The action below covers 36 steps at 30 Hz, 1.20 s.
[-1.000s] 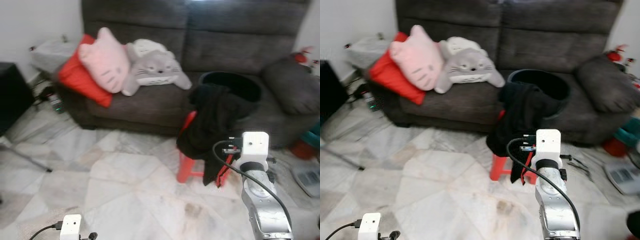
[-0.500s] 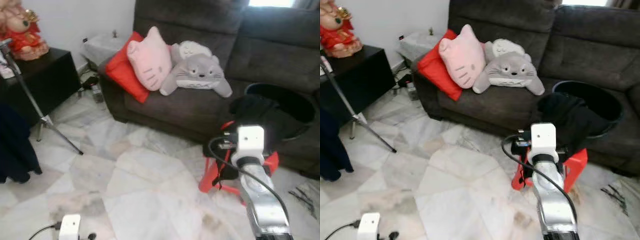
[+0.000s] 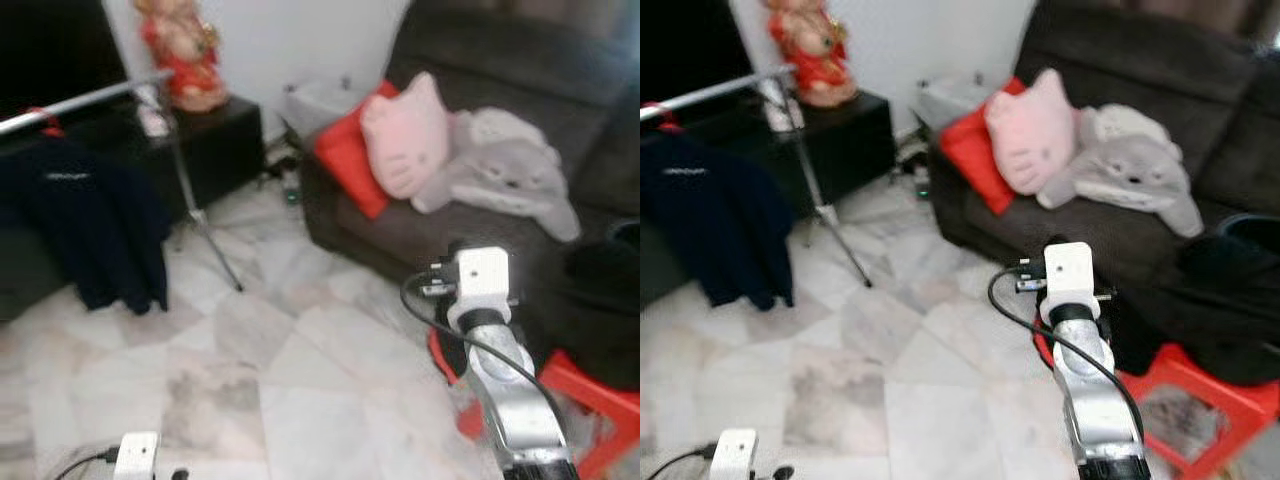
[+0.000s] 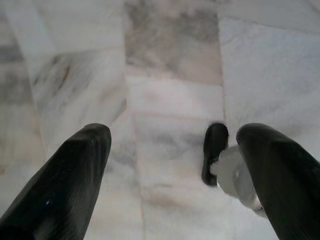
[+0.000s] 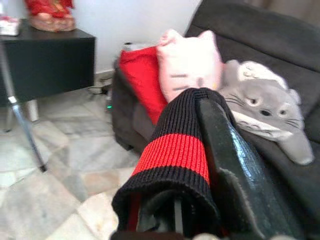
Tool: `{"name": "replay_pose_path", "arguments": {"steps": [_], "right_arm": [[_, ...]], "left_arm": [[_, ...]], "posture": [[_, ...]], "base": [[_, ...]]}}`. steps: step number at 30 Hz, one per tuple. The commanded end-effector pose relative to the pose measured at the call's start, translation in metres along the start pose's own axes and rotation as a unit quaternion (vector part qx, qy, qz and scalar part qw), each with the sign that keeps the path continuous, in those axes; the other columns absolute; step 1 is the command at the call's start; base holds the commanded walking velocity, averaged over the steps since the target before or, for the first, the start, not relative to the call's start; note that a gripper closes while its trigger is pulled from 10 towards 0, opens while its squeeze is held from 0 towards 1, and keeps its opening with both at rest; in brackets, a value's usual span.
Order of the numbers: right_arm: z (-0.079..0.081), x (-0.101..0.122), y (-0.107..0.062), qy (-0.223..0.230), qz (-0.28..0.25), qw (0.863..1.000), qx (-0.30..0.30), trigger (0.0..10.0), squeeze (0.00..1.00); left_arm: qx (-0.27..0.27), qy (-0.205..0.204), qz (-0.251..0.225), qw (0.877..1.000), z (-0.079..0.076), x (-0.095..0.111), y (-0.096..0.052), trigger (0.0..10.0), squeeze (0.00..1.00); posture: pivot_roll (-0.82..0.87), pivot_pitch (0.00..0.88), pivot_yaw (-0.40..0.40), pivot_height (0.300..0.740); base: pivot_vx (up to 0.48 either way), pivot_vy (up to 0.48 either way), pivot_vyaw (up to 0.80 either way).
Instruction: Hang hanger
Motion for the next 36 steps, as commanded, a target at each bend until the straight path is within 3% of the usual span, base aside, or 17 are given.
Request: {"name": "replay_pose_path", "arguments": {"steps": [1, 27, 33, 36], "right_arm": [[0.000, 0.004, 0.001, 0.001, -0.008, 1.000, 0.001, 10.0, 0.00], [0.005, 0.007, 0.004, -0.003, -0.016, 1.000, 0.006, 10.0, 0.00], [0.004, 0.000, 0.005, 0.017, -0.002, 1.000, -0.001, 10.0, 0.00], [0.001, -0.011, 0.009, 0.049, 0.025, 0.998, -0.009, 10.0, 0.00]], "left_arm": [[0.006, 0.000, 0.006, 1.000, 0.003, -0.001, 0.000, 10.0, 0.00], [0.008, -0.003, 0.004, 1.000, 0.003, 0.000, 0.000, 10.0, 0.00], [0.008, -0.003, 0.002, 1.000, 0.003, 0.001, 0.000, 10.0, 0.00], [0.009, -0.001, 0.000, 1.000, 0.001, 0.003, 0.001, 10.0, 0.00]], "posture": [[-0.05, 0.000, -0.033, 0.716], [-0.05, 0.000, -0.032, 0.716], [-0.05, 0.000, -0.021, 0.716], [-0.05, 0.000, -0.010, 0.716]], "base": [[0.000, 0.000, 0.80], [0.000, 0.000, 0.80], [0.000, 0.000, 0.40], [0.000, 0.000, 0.00]]}}
Point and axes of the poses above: a point about 5 cm out from each wrist's last joint towards the gripper, its own y axis pointing out of the wrist towards the gripper, its own x axis along the axis of the wrist's last joint, z = x × y, the point moved 3 cm from there along y, pointing out of the wrist towards the gripper, and after that the axes turned 13 degrees about -y, right-handed, at the moved point
